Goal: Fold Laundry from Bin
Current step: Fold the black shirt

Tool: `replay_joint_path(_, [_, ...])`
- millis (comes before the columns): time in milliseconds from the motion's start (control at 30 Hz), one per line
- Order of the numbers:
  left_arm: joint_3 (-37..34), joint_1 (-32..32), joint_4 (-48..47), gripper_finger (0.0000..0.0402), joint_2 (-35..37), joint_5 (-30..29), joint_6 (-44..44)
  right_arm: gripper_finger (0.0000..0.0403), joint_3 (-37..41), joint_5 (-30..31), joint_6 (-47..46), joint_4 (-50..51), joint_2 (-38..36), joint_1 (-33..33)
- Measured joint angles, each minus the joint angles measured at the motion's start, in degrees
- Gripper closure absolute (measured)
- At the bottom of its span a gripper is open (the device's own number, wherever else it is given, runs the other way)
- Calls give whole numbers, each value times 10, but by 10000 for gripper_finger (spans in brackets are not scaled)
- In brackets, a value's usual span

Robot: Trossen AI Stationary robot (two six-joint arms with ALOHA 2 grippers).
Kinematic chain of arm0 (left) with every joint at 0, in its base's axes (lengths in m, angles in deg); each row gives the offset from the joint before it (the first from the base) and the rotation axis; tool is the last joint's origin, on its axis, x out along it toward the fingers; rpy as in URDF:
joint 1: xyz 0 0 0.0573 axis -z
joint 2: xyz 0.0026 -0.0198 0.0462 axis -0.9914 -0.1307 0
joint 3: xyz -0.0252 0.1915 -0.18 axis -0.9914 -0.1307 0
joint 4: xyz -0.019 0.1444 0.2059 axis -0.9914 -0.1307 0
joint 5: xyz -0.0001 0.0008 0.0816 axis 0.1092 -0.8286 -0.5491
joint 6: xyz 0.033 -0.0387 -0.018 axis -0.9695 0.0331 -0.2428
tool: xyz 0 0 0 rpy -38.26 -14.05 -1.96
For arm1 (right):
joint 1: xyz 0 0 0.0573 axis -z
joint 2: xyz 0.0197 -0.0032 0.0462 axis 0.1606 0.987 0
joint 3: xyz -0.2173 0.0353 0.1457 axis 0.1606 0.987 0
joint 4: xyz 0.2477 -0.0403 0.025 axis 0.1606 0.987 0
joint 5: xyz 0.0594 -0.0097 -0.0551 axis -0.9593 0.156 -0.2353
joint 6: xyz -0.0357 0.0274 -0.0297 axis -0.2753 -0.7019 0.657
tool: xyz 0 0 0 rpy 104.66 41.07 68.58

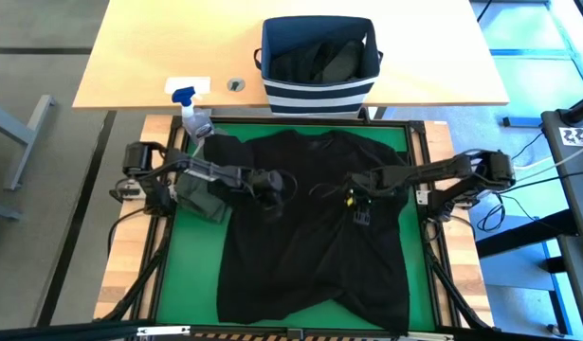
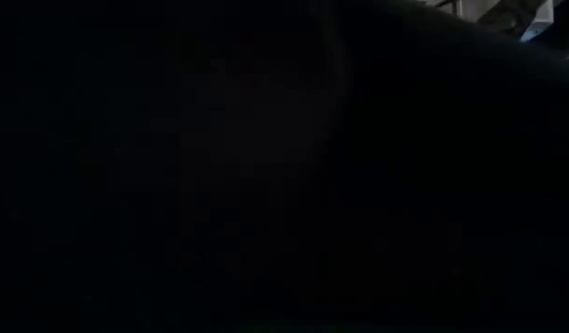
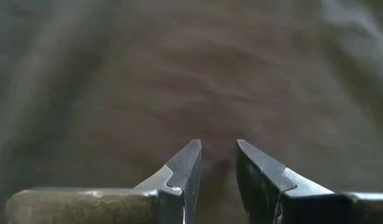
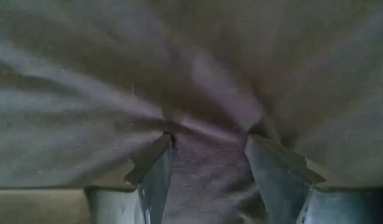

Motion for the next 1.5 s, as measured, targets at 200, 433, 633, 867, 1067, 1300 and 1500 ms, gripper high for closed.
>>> replay_joint_path(200, [0,-74,5,308,-10,-61,-14,189,1,45,128,-50,1,108])
replay_joint_path(433, [15,-146,15,308,23,-72,-61,189,-40,115,133,1,-3,206])
replay_joint_path(633, [26,-149,-1,308,113,51,-96,189,-146,-15,35,117,-58,179])
replay_joint_path(867, [27,-88,7,308,192,142,-131,189,-198,-142,-166,114,-139,4])
replay_joint_path(1067, [27,-23,19,296,190,190,-132,189,-197,-111,-357,84,-133,-210])
replay_joint_path(1300, [26,86,20,249,174,160,-99,189,-197,-38,-480,66,-69,-413])
replay_joint_path(1500, [27,187,45,246,165,45,-18,189,-196,9,-443,72,17,-503])
